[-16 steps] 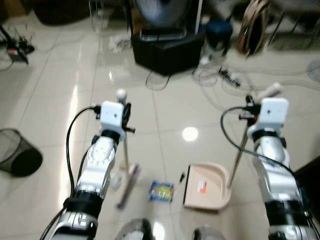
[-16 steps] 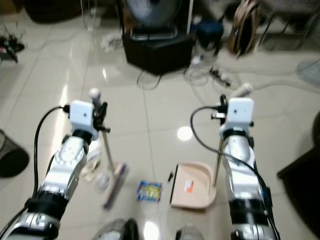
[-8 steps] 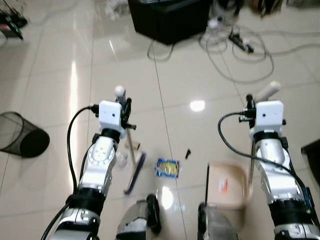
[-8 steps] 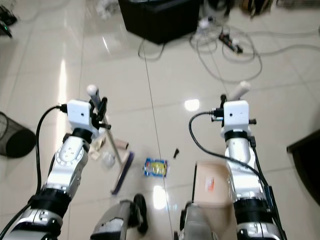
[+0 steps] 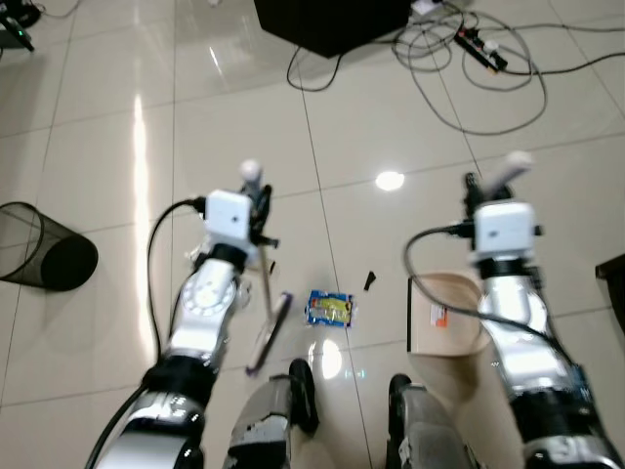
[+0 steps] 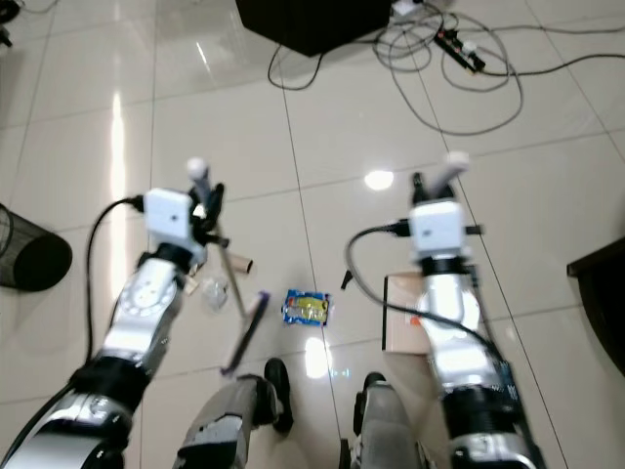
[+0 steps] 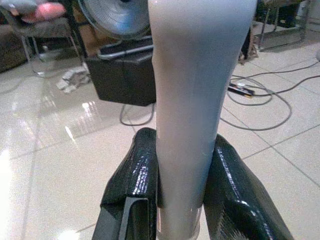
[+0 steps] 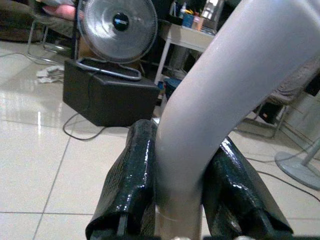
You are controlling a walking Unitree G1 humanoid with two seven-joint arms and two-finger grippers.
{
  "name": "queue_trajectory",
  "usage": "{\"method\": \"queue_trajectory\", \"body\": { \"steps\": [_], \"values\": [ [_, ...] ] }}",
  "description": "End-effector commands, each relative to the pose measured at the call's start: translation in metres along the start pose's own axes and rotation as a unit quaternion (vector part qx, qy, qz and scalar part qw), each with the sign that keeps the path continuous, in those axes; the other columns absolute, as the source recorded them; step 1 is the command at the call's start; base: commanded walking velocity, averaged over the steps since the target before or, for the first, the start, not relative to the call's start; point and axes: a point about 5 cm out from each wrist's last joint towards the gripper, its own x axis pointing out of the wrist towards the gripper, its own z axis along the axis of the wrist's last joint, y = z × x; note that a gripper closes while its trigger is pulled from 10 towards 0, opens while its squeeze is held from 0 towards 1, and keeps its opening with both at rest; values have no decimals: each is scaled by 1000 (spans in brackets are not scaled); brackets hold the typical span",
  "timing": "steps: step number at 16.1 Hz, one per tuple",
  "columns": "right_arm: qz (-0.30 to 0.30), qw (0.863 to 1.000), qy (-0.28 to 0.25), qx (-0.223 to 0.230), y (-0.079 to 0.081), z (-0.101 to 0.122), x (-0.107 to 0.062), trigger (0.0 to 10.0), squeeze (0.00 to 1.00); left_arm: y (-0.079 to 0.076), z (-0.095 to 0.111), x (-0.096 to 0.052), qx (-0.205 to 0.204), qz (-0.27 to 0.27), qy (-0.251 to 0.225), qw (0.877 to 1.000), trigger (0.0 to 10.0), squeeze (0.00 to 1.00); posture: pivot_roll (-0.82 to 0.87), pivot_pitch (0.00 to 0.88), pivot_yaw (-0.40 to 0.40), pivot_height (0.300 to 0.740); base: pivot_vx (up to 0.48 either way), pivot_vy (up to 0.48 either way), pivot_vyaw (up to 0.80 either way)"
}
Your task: Sweep floor
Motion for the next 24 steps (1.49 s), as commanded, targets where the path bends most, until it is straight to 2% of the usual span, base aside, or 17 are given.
{"method": "queue_trajectory", "body": {
  "steps": [1,6,7,9,12,14,18,21,24],
  "values": [
    [13,1000,9,15,14,-3,-6,10000,0,0,-10,-4,-20,15,23,999,10000,0,41,409,166,740,0,0,0],
    [10,999,-24,40,37,12,-6,10000,0,-11,-6,8,-53,24,16,998,10000,0,31,391,174,740,0,0,0],
    [10,999,-24,40,37,12,-6,10000,0,-11,-6,8,-53,24,16,998,10000,0,31,391,174,740,0,0,0],
    [15,998,-31,50,49,18,-8,10000,0,-10,-5,10,-70,41,16,997,10000,0,28,394,178,740,0,0,0],
    [26,996,-39,72,68,29,-8,10000,0,-4,2,18,-115,85,8,990,10000,0,26,393,175,740,0,0,0],
    [31,995,-42,79,76,32,-9,10000,0,-2,5,21,-132,101,3,986,10000,0,25,390,173,740,0,0,0],
    [31,995,-36,85,79,32,-11,10000,0,0,13,27,-161,117,-12,980,10000,0,29,387,173,740,0,0,0],
    [13,996,-20,89,70,24,-11,10000,0,-7,32,36,-197,71,-50,977,10000,0,34,376,167,740,0,0,0],
    [6,996,-15,90,68,22,-9,10000,0,-15,39,38,-208,29,-61,976,10000,0,42,359,170,740,0,0,0]
  ]
}}
